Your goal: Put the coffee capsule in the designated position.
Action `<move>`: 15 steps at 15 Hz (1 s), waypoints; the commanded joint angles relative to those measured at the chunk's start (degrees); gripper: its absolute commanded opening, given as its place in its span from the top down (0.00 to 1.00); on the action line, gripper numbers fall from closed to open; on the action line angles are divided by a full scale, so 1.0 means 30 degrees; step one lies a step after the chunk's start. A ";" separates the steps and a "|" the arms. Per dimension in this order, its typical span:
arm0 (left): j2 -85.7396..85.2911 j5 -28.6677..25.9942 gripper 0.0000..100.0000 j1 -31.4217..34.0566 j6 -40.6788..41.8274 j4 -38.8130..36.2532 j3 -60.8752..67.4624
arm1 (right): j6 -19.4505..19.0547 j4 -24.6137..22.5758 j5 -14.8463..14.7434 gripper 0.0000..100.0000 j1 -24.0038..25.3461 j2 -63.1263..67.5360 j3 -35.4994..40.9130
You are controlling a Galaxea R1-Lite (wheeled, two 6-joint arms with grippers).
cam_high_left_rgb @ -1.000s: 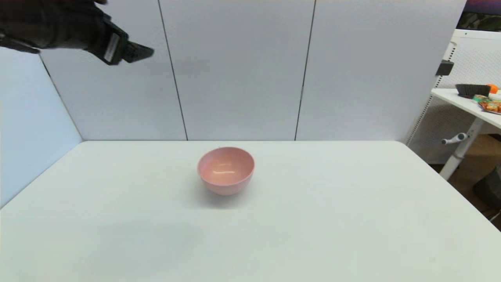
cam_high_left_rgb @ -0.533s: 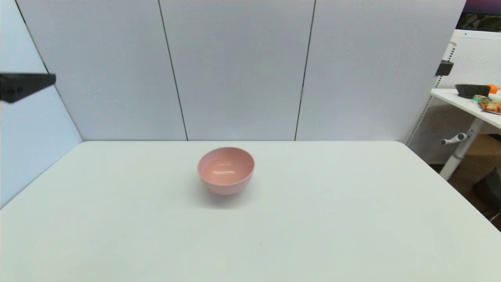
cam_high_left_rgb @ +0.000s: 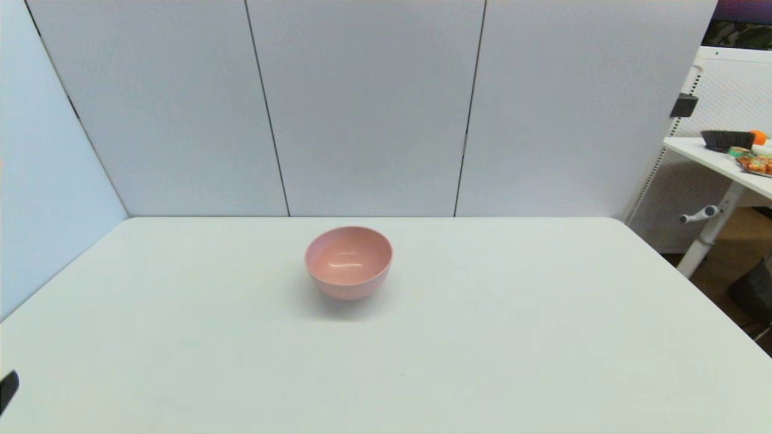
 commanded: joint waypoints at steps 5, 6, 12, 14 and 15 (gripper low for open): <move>-0.6660 -0.2649 0.00 0.0744 -0.1049 -0.3756 0.7366 | 0.0005 -0.0006 -0.0003 0.00 -0.0002 0.0024 0.0000; -0.6660 -0.2620 0.00 0.0744 -0.1665 -0.3698 0.7396 | 0.0005 -0.0006 -0.0003 0.00 -0.0002 0.0024 0.0000; -0.6660 -0.2444 0.00 0.0744 -0.3012 -0.3698 0.7396 | 0.0005 -0.0006 -0.0003 0.00 -0.0002 0.0024 0.0000; -0.6660 -0.2268 0.00 0.0744 -0.3510 -0.3698 0.7396 | 0.0005 -0.0006 -0.0003 0.00 0.0027 0.0024 0.0000; -0.6660 -0.2151 0.00 0.0744 -0.3627 -0.3727 0.7396 | 0.0005 -0.0006 -0.0003 0.00 -0.0002 0.0024 0.0000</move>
